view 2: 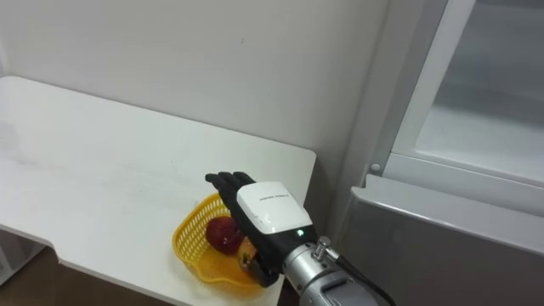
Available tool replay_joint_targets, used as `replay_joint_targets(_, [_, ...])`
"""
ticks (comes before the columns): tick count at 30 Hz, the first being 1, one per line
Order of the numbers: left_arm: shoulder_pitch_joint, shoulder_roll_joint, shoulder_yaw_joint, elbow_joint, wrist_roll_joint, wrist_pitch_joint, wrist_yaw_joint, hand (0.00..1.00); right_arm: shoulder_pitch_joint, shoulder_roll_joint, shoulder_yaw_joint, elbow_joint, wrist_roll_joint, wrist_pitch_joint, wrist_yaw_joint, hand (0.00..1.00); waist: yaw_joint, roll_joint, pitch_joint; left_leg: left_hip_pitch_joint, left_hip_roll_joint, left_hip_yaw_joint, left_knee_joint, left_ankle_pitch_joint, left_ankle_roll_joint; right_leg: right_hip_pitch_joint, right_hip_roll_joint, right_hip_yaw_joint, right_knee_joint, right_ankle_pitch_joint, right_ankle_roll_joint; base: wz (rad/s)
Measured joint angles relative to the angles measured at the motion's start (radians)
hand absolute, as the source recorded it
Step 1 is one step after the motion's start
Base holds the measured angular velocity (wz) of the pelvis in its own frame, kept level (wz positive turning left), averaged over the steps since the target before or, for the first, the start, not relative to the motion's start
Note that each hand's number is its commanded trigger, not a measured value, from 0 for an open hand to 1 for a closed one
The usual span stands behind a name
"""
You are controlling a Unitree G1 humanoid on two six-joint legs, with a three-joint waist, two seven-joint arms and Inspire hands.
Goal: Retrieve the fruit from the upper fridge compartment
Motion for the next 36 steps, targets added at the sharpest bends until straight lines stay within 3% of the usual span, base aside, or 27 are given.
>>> replay_joint_targets(25, [0.000, -0.002, -0.008, -0.001, 0.010, 0.001, 0.019, 0.00, -0.001, 0.001, -0.009, 0.000, 0.040, -0.001, 0.000, 0.00, -0.005, 0.012, -0.0007, -0.001, 0.000, 0.005, 0.000, 0.000, 0.000, 0.000, 0.001, 0.011, 0.000, 0.000, 0.000, 0.00])
replay_joint_targets(36, [0.012, -0.021, -0.007, 0.000, 0.010, 0.000, 0.026, 0.00, -0.038, 0.001, -0.048, -0.040, 0.106, -0.003, 0.000, 0.00, -0.031, 0.044, -0.0072, 0.006, -0.001, 0.003, 0.001, 0.000, 0.000, 0.007, 0.001, 0.012, 0.000, 0.000, 0.000, 0.01])
